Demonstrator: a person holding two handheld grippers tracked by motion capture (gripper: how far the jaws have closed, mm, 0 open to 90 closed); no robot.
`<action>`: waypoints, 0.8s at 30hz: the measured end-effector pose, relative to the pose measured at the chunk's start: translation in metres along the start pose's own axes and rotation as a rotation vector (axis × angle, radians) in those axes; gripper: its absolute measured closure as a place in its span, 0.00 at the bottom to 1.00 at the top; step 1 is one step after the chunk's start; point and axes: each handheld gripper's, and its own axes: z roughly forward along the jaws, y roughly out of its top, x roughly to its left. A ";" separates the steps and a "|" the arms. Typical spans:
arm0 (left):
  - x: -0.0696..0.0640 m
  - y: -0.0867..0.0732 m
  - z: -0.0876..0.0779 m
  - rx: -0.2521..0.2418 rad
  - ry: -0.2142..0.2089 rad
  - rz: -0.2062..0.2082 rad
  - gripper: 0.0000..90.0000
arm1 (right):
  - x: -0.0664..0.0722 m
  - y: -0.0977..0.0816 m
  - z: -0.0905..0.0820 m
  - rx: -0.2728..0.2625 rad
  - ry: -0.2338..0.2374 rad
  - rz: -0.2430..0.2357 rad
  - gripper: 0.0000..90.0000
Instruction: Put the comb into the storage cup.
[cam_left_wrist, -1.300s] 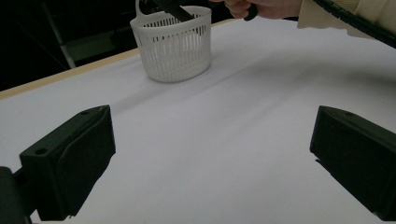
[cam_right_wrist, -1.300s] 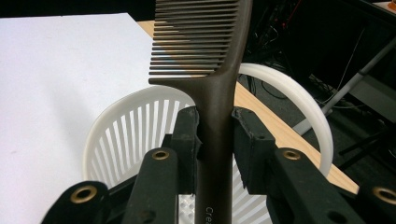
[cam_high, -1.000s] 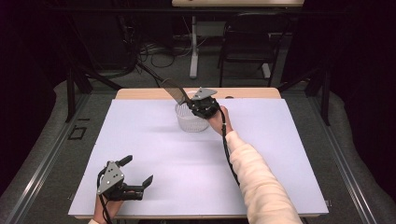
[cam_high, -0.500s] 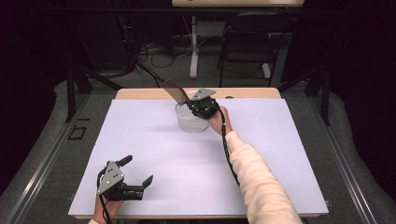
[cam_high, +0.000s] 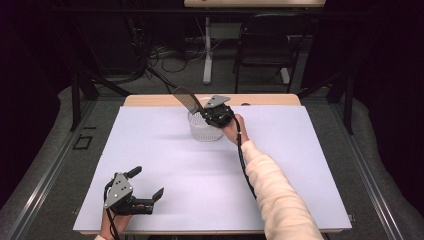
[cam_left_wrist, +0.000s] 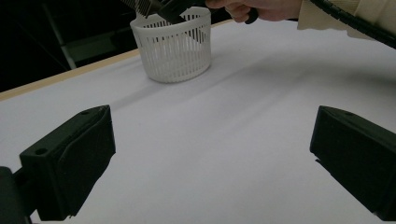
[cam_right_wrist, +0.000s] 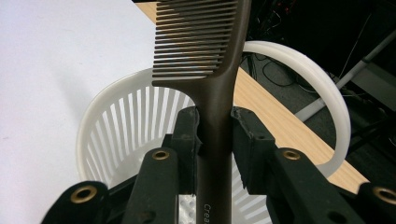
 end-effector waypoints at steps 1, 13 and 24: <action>0.000 0.000 0.000 0.000 0.000 0.000 0.00 | 0.000 0.000 0.000 0.001 0.001 0.001 0.79; 0.000 0.000 0.000 0.000 -0.002 -0.003 0.00 | 0.001 -0.001 0.002 0.017 0.003 -0.009 0.79; 0.000 0.000 0.001 0.001 -0.003 -0.003 0.00 | 0.001 0.000 0.000 0.021 0.003 -0.011 0.80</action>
